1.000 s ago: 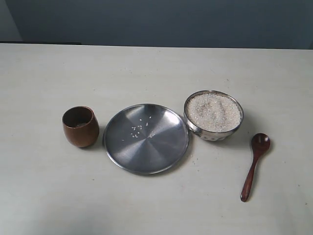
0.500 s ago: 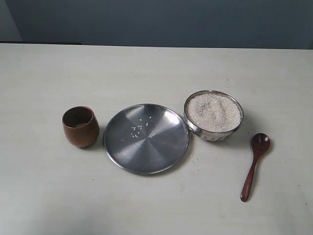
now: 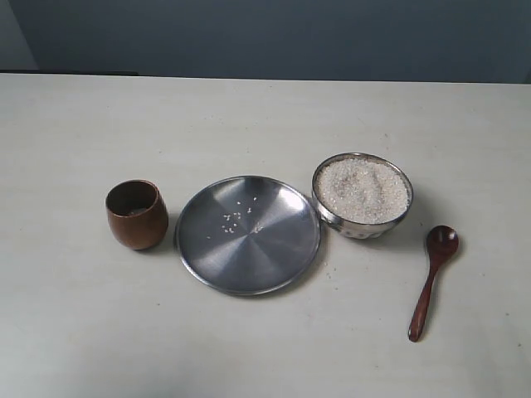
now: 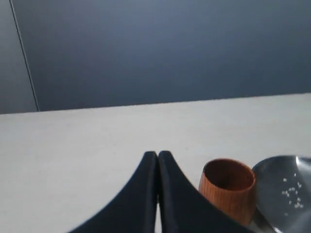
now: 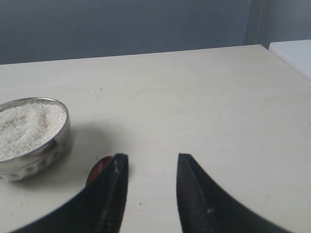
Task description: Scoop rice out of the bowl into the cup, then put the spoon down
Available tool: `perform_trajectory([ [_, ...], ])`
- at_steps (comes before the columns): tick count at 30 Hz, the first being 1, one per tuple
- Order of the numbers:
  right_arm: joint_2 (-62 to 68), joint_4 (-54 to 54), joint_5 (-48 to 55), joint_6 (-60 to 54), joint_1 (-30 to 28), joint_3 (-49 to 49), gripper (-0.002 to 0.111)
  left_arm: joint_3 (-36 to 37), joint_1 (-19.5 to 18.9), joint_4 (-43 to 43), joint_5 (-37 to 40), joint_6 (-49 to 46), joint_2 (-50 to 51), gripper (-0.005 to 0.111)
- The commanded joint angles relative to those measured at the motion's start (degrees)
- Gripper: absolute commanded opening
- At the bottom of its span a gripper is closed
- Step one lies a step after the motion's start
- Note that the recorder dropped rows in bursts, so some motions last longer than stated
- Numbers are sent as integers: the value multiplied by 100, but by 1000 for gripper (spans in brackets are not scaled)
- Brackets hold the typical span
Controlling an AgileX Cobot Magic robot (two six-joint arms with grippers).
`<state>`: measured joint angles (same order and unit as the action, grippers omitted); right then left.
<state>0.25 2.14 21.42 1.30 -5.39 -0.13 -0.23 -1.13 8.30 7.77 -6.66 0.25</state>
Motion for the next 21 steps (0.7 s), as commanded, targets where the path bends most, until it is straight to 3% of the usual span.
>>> perform_trajectory([
  [1, -25, 10, -63, 3, -21, 13, 34, 23, 3, 256, -1243, 29, -25, 0],
  [4, -25, 10, -63, 3, -21, 13, 34, 23, 3, 334, -2379, 81, -25, 0],
  [5, -25, 10, -63, 3, -21, 13, 34, 23, 3, 484, -2525, 365, -25, 0],
  [6, -25, 10, -63, 3, -21, 13, 34, 23, 3, 790, -2724, 1254, -25, 0],
  [8, -25, 10, -47, 3, -21, 13, 34, 23, 3, 636, -3085, 1455, -25, 0],
  [10, -25, 10, -47, 3, -21, 13, 34, -121, 3, -397, -2444, 1968, -25, 0],
  [11, -25, 10, -47, 3, -21, 13, 34, -417, 3, -862, -1682, 2388, -25, 0],
  [13, -25, 10, -47, 3, -21, 13, 34, -888, 3, -1008, -229, 2480, -25, 0],
  [21, -25, 10, -47, 3, -21, 13, 34, -1895, 3, -945, 1238, 1939, 702, 0],
])
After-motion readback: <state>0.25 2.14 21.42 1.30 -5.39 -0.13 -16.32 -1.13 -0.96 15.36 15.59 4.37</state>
